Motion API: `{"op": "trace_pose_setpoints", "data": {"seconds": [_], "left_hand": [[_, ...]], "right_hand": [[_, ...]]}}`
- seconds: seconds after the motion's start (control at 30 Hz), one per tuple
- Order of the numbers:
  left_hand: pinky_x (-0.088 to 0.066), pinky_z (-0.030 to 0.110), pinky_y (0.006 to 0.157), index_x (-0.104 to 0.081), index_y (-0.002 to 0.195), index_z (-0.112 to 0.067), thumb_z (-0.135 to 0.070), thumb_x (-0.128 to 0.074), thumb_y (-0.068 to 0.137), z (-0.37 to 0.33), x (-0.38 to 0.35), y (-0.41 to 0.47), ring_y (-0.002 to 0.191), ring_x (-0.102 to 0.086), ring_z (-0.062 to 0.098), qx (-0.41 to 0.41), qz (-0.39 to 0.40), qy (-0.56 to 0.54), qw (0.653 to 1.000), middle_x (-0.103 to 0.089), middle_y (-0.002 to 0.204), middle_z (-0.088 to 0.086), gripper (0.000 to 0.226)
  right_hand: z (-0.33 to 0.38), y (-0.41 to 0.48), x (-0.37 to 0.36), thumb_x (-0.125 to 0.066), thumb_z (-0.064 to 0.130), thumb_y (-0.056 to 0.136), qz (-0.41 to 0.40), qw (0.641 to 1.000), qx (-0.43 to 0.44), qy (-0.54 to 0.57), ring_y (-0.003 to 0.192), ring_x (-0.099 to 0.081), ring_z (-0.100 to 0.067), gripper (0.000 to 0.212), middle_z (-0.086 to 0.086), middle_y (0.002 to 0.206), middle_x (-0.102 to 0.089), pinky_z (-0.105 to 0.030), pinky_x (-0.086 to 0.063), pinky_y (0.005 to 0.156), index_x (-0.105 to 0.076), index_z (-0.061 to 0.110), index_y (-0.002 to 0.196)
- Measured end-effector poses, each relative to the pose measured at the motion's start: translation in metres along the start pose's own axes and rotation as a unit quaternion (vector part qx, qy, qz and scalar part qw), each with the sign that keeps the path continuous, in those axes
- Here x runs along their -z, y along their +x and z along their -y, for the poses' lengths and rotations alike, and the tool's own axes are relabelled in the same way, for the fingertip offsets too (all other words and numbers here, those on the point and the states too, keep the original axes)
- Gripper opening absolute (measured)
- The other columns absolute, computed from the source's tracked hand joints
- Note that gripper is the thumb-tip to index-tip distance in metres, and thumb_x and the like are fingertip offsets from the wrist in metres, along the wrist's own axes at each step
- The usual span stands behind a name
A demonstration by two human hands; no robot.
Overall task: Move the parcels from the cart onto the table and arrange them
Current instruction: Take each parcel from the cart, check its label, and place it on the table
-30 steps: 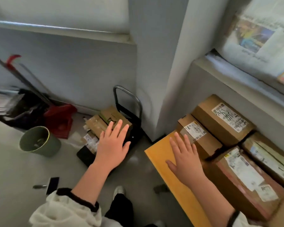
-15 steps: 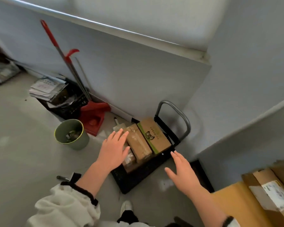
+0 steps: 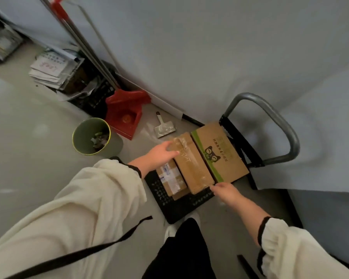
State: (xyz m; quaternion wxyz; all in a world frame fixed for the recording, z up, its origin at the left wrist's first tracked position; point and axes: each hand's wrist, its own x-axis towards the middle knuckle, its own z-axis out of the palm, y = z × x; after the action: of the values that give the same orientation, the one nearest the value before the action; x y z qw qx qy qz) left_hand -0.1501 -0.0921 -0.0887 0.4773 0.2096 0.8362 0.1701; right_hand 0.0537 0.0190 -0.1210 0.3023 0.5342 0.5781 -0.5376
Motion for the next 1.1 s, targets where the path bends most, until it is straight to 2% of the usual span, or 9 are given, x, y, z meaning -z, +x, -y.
{"op": "trace_pose_setpoints", "data": {"seconds": [0.1,0.2,0.33,0.47,0.7,0.8,0.97,1.03,1.1], "left_hand": [[-0.028,0.025,0.103,-0.025,0.148,-0.015,-0.035,-0.050,0.094,0.009,-0.003,0.066,0.138,-0.031,0.022,0.009,0.013,0.004,1.000,-0.028,0.153,0.006,0.062],[-0.025,0.027,0.107,-0.024,0.148,-0.012,-0.032,-0.049,0.095,0.020,-0.009,0.126,0.139,-0.028,0.023,0.018,0.020,0.009,1.000,-0.027,0.153,0.007,0.061],[-0.029,0.030,0.105,-0.030,0.145,-0.010,-0.035,-0.050,0.094,0.036,-0.029,0.184,0.135,-0.034,0.026,0.030,0.030,0.023,0.999,-0.034,0.149,0.010,0.060],[-0.033,0.031,0.101,-0.039,0.140,-0.012,-0.040,-0.054,0.091,0.044,-0.034,0.198,0.130,-0.041,0.026,0.023,0.011,0.006,1.000,-0.043,0.143,0.009,0.058],[-0.032,0.031,0.097,-0.046,0.135,-0.011,-0.038,-0.053,0.092,0.018,0.015,0.142,0.128,-0.041,0.027,0.002,0.025,0.020,0.999,-0.046,0.140,0.009,0.052],[-0.033,0.035,0.102,-0.048,0.134,-0.012,-0.041,-0.052,0.092,-0.002,0.050,0.099,0.127,-0.042,0.027,-0.021,0.010,0.042,0.999,-0.047,0.139,0.009,0.051],[-0.040,0.031,0.095,-0.057,0.126,-0.011,-0.039,-0.055,0.091,-0.042,0.127,0.002,0.116,-0.052,0.023,-0.051,-0.039,0.021,0.998,-0.056,0.128,0.007,0.045],[-0.039,0.026,0.091,-0.057,0.127,-0.011,-0.035,-0.056,0.091,-0.058,0.158,-0.047,0.111,-0.051,0.016,-0.081,-0.068,0.000,0.994,-0.056,0.124,-0.001,0.043],[-0.036,0.024,0.083,-0.056,0.127,-0.014,-0.035,-0.056,0.092,-0.070,0.185,-0.101,0.104,-0.048,0.011,-0.109,-0.100,-0.006,0.989,-0.053,0.115,-0.006,0.041]], "right_hand": [[-0.009,0.051,-0.012,-0.051,0.033,0.095,0.014,0.968,-0.145,0.202,0.122,-0.047,-0.031,0.050,-0.013,0.132,-0.051,-0.043,-0.039,0.098,-0.040,0.007,0.136],[-0.020,0.103,-0.027,-0.052,0.033,0.094,0.034,0.917,-0.217,0.333,0.131,-0.037,-0.037,0.060,-0.018,0.142,-0.040,-0.050,-0.034,0.103,-0.029,0.009,0.144],[-0.023,0.150,-0.047,-0.048,0.024,0.096,0.038,0.849,-0.226,0.475,0.138,-0.029,-0.033,0.059,-0.017,0.150,-0.032,-0.046,-0.024,0.112,-0.024,0.007,0.147],[-0.025,0.157,-0.056,-0.047,0.016,0.095,0.039,0.824,-0.213,0.524,0.133,-0.039,-0.033,0.054,-0.018,0.145,-0.039,-0.045,-0.026,0.112,-0.029,0.008,0.145],[0.000,0.092,-0.038,-0.047,0.018,0.095,0.062,0.847,-0.178,0.497,0.133,-0.038,-0.035,0.054,-0.019,0.145,-0.038,-0.046,-0.025,0.112,-0.028,0.007,0.144],[0.023,0.047,-0.026,-0.049,0.020,0.093,0.066,0.860,-0.156,0.481,0.133,-0.037,-0.035,0.059,-0.019,0.145,-0.038,-0.046,-0.025,0.113,-0.025,0.008,0.145],[0.065,-0.056,0.006,-0.052,0.022,0.091,0.057,0.893,-0.072,0.441,0.133,-0.037,-0.036,0.066,-0.018,0.147,-0.035,-0.047,-0.026,0.112,-0.022,0.008,0.148],[0.081,-0.100,0.021,-0.054,0.023,0.090,0.044,0.909,-0.030,0.413,0.128,-0.043,-0.035,0.063,-0.017,0.142,-0.041,-0.047,-0.029,0.111,-0.028,0.008,0.145],[0.097,-0.148,0.035,-0.053,0.021,0.091,0.024,0.923,0.026,0.382,0.110,-0.054,-0.033,0.046,-0.015,0.122,-0.054,-0.045,-0.037,0.105,-0.041,0.007,0.133]]}}
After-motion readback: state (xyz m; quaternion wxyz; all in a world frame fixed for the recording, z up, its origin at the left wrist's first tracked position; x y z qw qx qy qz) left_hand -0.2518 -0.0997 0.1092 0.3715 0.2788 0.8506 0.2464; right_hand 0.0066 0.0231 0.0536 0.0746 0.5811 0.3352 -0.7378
